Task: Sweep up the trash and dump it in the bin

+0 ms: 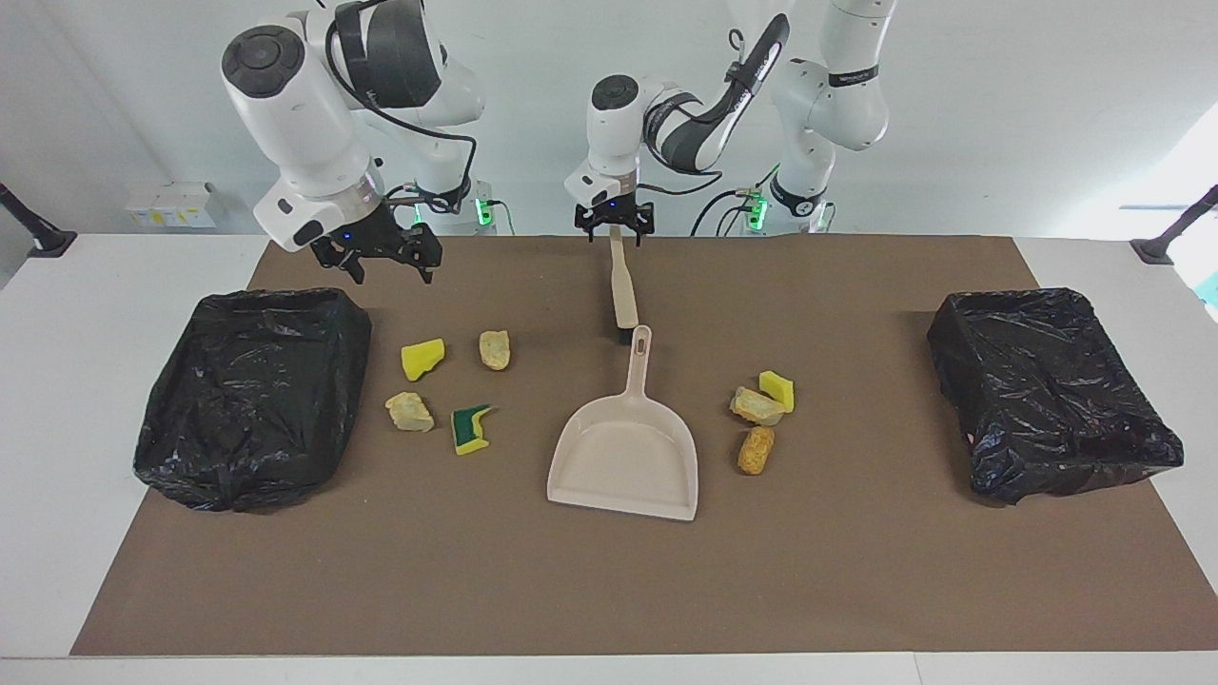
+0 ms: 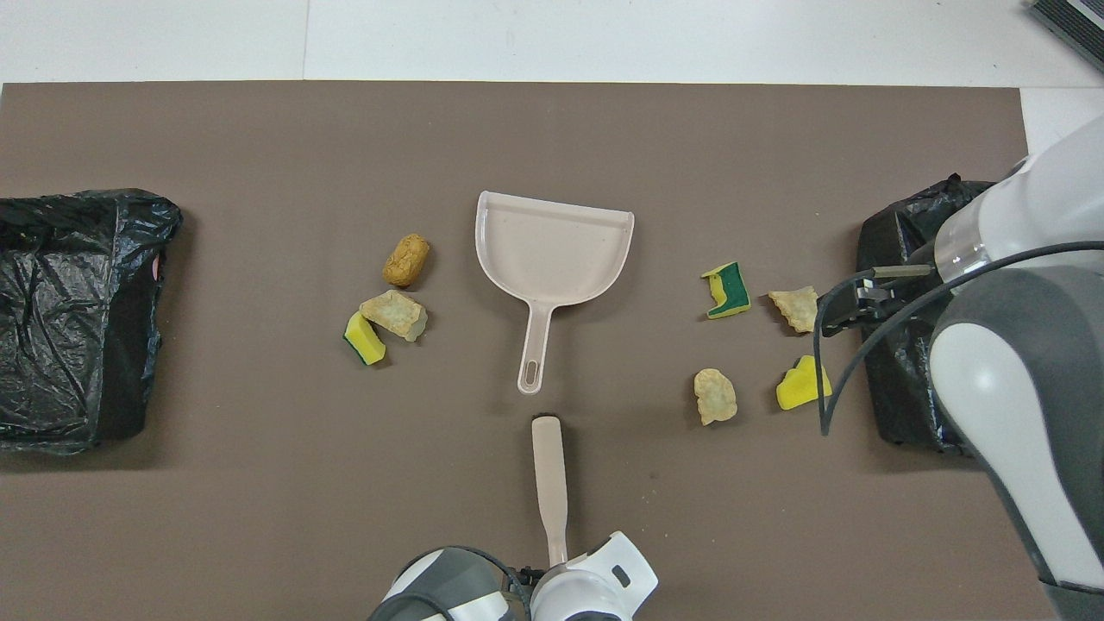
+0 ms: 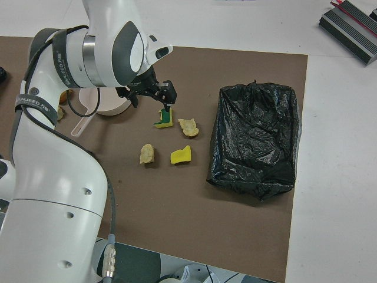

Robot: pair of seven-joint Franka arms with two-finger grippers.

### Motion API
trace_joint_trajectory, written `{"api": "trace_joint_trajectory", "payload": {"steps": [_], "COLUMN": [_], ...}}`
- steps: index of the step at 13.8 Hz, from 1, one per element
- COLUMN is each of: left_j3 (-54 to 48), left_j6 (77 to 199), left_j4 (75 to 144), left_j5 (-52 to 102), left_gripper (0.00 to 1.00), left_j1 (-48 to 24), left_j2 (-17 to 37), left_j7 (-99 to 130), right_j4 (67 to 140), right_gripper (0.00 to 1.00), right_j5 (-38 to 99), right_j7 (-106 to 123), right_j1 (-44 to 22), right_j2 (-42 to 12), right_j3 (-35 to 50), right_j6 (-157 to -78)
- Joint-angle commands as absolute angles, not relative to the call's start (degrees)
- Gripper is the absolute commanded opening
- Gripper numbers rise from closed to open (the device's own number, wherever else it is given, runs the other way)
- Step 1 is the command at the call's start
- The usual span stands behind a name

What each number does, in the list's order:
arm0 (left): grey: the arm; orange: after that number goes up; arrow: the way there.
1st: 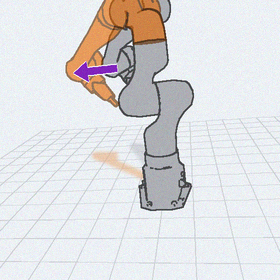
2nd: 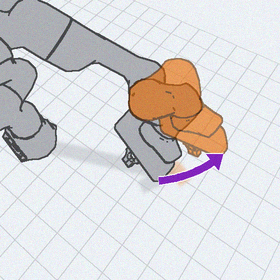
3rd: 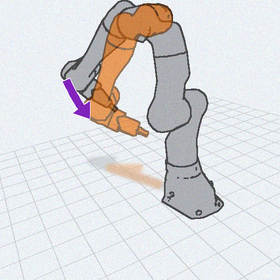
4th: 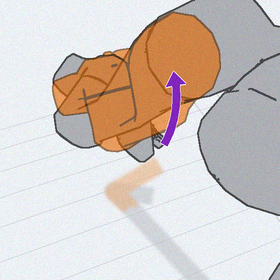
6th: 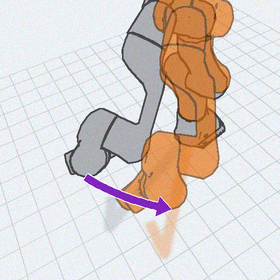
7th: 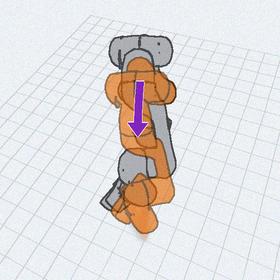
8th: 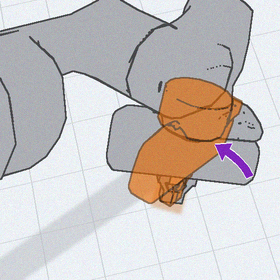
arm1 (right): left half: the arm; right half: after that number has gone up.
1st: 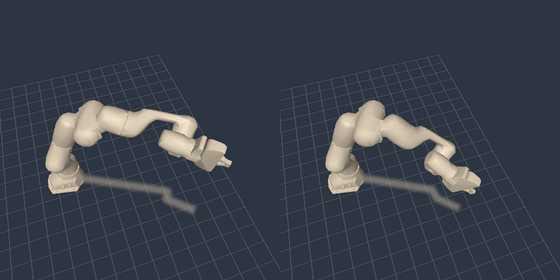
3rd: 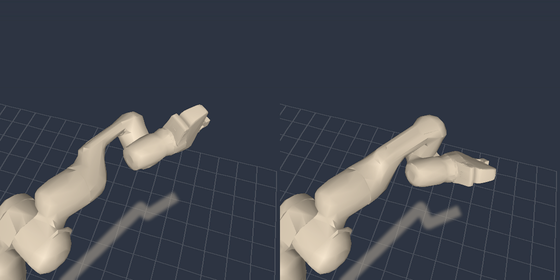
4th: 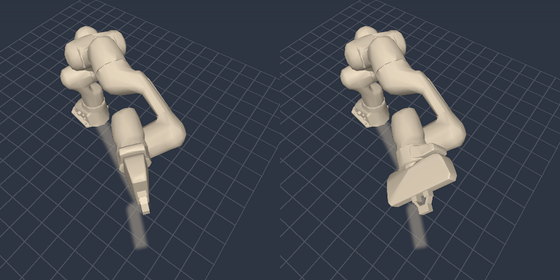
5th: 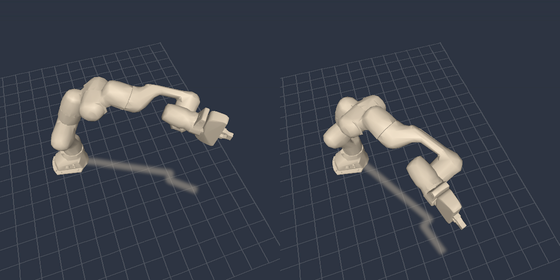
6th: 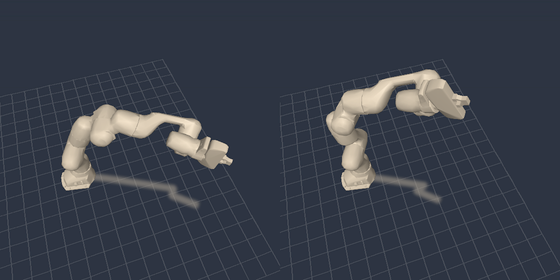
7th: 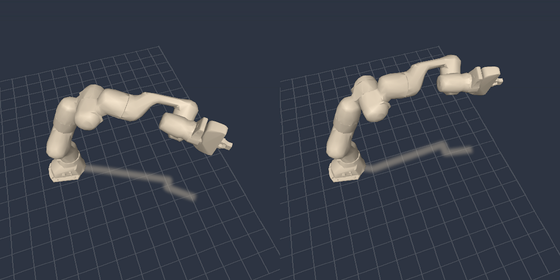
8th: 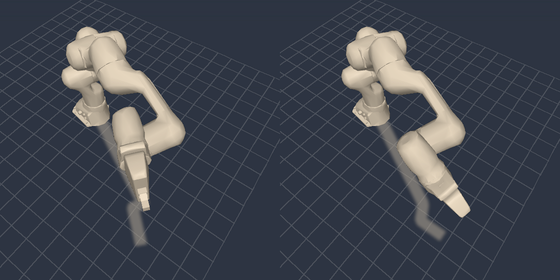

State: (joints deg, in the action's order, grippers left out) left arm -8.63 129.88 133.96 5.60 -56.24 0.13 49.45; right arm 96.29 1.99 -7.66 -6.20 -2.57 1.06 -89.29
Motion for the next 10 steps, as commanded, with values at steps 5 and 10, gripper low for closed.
{"api": "trace_joint_trajectory", "payload": {"steps": [5,10], "left_j3": [-7.3,-7.3], "left_j6": [127.3,125.5], "left_j4": [132.9,132.8], "left_j5": [6.0,6.0], "left_gripper": [1.00,0.00], "left_j1": [-57.0,-57.0], "left_j2": [-1.1,-1.2], "left_j7": [49.5,48.3], "right_j4": [90.9,87.5], "right_gripper": [1.00,1.00], "right_j5": [2.3,1.9], "right_j7": [-8.9,-11.3], "right_j1": [-10.4,-12.7], "right_j2": [-11.0,-16.8], "right_j3": [1.8,1.8], "right_j6": [-90.3,-95.4]}}
